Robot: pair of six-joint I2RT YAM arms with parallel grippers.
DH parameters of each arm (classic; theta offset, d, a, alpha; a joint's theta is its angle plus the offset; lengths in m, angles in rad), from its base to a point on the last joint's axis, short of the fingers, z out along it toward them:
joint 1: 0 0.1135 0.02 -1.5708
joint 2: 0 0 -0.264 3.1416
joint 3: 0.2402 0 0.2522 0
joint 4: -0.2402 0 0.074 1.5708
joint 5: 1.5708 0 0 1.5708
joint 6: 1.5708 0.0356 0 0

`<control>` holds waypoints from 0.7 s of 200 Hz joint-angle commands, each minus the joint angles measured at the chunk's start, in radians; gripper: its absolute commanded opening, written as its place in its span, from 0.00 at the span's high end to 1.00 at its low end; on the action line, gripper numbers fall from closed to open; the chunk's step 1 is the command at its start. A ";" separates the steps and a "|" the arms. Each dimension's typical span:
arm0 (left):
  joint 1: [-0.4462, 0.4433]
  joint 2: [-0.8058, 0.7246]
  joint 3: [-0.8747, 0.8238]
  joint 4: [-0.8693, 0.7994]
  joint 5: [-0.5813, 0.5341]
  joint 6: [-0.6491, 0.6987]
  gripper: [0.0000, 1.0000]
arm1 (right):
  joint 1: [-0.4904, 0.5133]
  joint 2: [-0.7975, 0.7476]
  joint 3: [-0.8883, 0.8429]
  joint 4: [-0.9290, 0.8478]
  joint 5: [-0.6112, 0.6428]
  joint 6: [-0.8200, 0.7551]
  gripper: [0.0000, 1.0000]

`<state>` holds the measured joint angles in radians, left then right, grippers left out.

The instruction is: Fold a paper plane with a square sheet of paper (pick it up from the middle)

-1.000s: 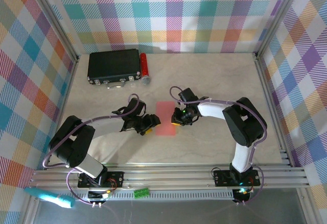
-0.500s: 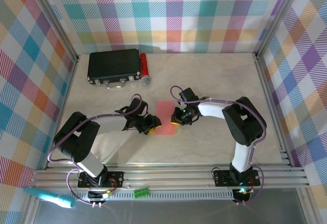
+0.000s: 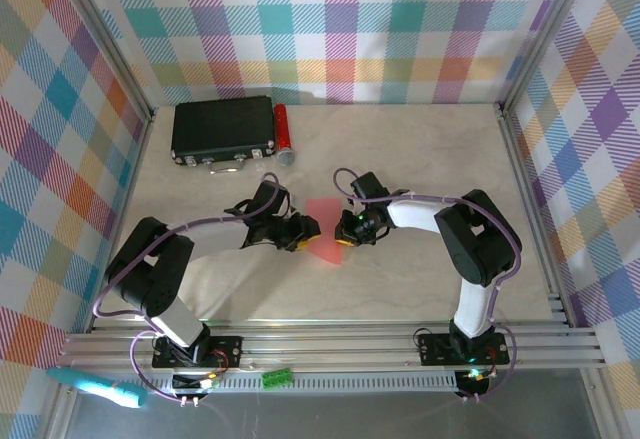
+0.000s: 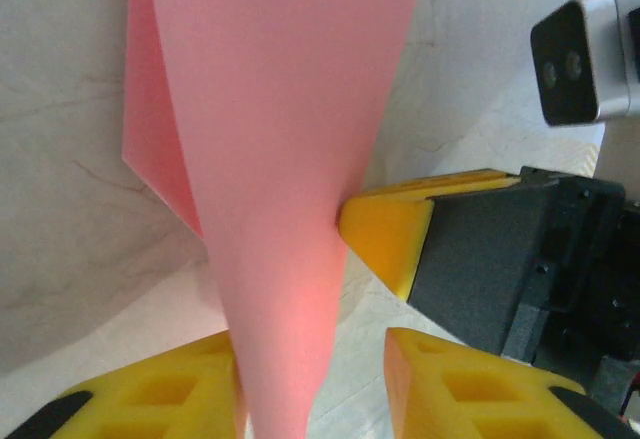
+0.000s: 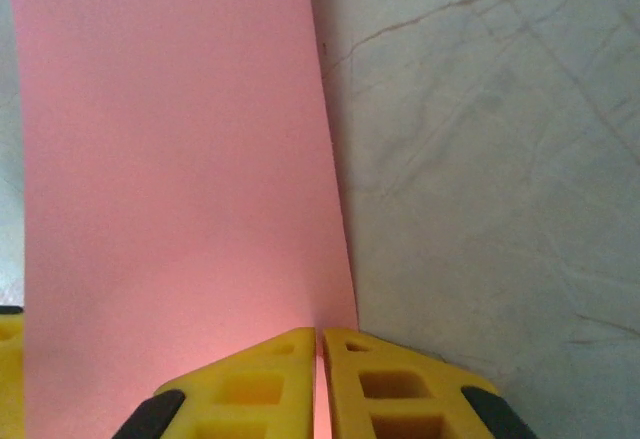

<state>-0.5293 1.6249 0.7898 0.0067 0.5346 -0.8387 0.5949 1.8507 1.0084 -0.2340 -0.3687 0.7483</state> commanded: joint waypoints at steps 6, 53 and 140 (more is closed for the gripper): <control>0.023 0.043 0.041 -0.010 0.028 0.033 0.67 | -0.006 0.035 -0.039 -0.040 0.052 0.000 0.86; 0.042 0.069 0.058 -0.041 0.016 0.041 0.72 | -0.011 0.025 -0.044 -0.029 0.051 -0.003 0.86; 0.066 0.109 0.054 -0.012 0.032 0.025 0.94 | -0.023 -0.023 -0.027 -0.003 0.053 -0.064 0.80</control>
<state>-0.4721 1.7267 0.8223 -0.0040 0.5419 -0.8173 0.5877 1.8462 0.9981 -0.2123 -0.3798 0.7338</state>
